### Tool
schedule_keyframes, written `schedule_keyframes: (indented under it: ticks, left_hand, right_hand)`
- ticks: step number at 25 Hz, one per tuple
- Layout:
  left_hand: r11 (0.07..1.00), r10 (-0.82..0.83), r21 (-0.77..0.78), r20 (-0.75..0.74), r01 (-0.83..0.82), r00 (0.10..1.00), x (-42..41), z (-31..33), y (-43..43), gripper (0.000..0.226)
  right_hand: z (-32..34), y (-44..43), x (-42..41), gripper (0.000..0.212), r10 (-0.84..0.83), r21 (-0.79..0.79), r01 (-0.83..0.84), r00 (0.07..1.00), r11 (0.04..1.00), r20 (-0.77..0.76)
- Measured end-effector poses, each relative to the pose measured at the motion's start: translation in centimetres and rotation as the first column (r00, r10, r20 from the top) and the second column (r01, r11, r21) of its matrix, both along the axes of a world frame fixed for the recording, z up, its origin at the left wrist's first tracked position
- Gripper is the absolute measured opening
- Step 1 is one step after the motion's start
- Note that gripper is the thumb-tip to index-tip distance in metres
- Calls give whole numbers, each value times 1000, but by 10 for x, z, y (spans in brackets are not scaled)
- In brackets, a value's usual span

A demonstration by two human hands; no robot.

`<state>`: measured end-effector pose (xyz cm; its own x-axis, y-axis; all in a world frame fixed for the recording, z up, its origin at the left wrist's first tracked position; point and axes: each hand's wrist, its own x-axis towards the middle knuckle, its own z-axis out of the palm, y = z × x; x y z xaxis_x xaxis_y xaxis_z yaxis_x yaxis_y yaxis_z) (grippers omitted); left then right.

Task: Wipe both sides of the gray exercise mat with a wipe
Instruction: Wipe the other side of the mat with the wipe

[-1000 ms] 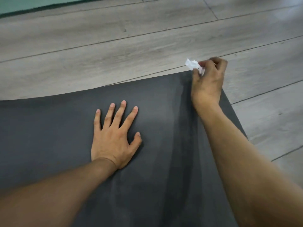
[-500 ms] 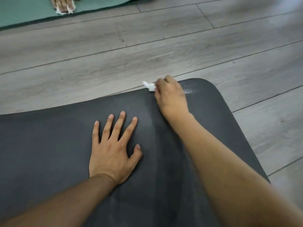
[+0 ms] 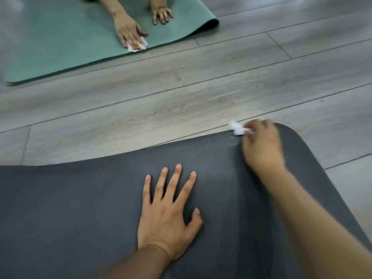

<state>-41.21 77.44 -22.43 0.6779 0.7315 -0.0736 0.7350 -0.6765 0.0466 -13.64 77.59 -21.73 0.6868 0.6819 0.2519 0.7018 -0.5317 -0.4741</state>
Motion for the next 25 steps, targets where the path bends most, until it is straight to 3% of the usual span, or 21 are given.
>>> schedule_keyframes:
  ticks: [1, 3, 4, 5, 6, 8, 10, 12, 13, 15, 17, 18, 20, 21, 23, 24, 25]
  left_hand:
    - [1000, -1, 3, -9, 1, 1000, 0, 1, 0, 79]
    - [1000, -9, 13, -21, 9, 1000, 1, 0, -1, 75]
    - [1000, -13, 13, -24, 13, 1000, 1, 0, -1, 74]
    - [1000, -12, 11, -30, 12, 999, 0, 0, -1, 74]
    - [1000, -7, 10, -34, 8, 999, -1, 0, -1, 75]
    - [1000, -3, 14, -36, 4, 999, 0, 1, -2, 76]
    - [1000, 1, 17, -37, -1, 999, 1, 2, -3, 75]
    - [1000, 1, 17, -44, 0, 999, 2, 3, -2, 75]
    - [1000, 0, 16, -49, 1, 999, 2, 2, -2, 75]
    - [1000, -5, 14, -47, 5, 999, 1, 1, -2, 75]
    - [1000, -14, 10, -34, 14, 999, 1, 1, -2, 74]
    - [1000, -14, 11, -32, 14, 999, 1, 1, -2, 74]
    - [1000, -8, 25, -28, 9, 1000, 1, 2, -1, 76]
    - [999, -9, 30, -26, 10, 1000, 2, 2, -1, 76]
    - [1000, -11, 29, -17, 12, 1000, 3, 3, -1, 77]
    - [1000, -12, 28, -17, 12, 1000, 2, 4, -1, 77]
    - [1000, -14, 25, -21, 14, 1000, 2, 3, 0, 77]
  right_hand:
    - [0, 8, -31, 21, 183, 11, -183, 983, 983, 2]
    - [2, 12, -90, 18, 543, -28, -544, 839, 839, -25]
    - [4, 9, -98, 18, 644, -51, -644, 765, 763, -7]
    - [5, 6, -88, 17, 666, -54, -664, 745, 746, 38]
    - [5, -2, -62, 17, 589, -55, -587, 805, 808, 73]
    - [6, -25, 5, 18, 209, -64, -204, 974, 977, 87]
    - [11, -53, 56, 22, -179, -61, 180, 984, 982, 15]
    - [12, -51, 41, 22, -292, -48, 291, 956, 956, -35]
    - [11, -40, 12, 20, -195, -17, 195, 980, 981, -48]
    - [9, -18, -60, 17, 192, 38, -190, 980, 981, -46]
    - [9, -16, -101, 18, 525, -5, -525, 851, 851, 0]
    - [8, -17, -91, 18, 571, -23, -570, 820, 821, 38]
    - [6, -29, -36, 16, 385, -30, -384, 917, 923, 106]
    - [9, -40, -6, 16, 177, -35, -174, 979, 984, 98]
    - [16, -55, 31, 18, -221, -49, 221, 975, 974, -7]
    - [14, -52, 27, 20, -298, -34, 297, 954, 954, -35]
    - [12, -40, 7, 19, -270, -11, 270, 962, 963, -45]
